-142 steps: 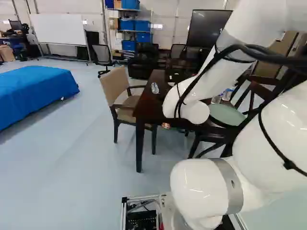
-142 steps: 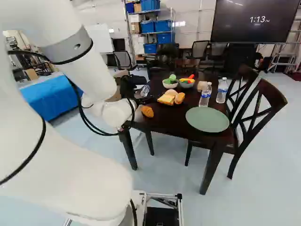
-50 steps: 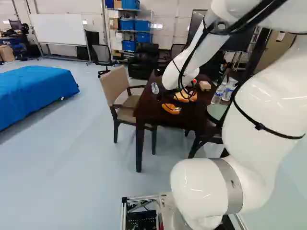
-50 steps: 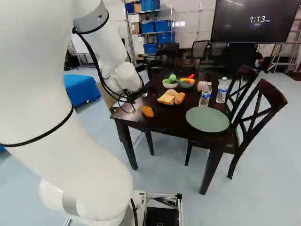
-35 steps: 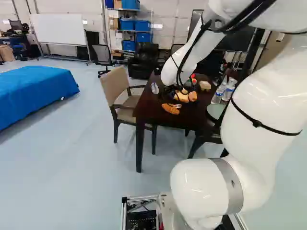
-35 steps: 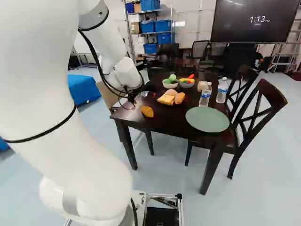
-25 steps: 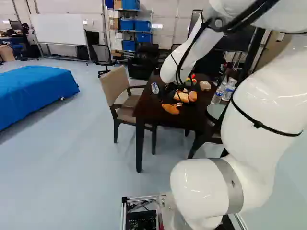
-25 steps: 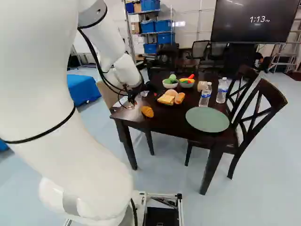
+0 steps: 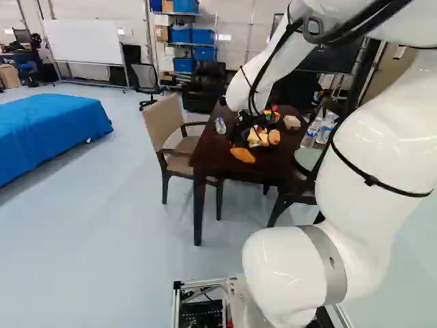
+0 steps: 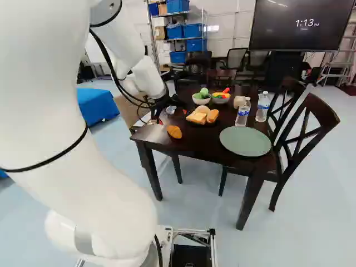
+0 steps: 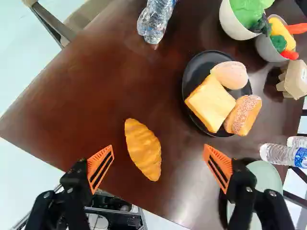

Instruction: Move the croissant to the empty plate

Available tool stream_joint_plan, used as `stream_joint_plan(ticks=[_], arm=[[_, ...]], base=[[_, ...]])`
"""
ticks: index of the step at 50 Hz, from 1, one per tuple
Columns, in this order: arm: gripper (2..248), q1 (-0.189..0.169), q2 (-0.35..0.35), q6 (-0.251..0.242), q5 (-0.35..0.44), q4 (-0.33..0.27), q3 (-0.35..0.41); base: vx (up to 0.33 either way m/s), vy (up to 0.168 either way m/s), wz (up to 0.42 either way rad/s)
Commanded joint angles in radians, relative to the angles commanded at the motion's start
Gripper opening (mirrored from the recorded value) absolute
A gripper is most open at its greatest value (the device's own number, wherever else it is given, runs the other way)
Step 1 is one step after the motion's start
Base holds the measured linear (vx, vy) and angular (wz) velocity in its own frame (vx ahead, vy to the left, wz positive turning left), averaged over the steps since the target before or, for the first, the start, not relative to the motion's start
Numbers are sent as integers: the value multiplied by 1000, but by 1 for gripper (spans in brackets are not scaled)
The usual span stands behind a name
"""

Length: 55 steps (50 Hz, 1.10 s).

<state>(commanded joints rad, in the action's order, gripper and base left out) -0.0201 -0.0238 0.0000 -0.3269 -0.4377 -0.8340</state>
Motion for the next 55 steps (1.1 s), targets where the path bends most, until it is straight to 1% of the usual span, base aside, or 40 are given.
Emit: stream_joint_plan(ticks=[55], arm=[[247,0,-2,0,0,1,0]], base=[[0,0,0]])
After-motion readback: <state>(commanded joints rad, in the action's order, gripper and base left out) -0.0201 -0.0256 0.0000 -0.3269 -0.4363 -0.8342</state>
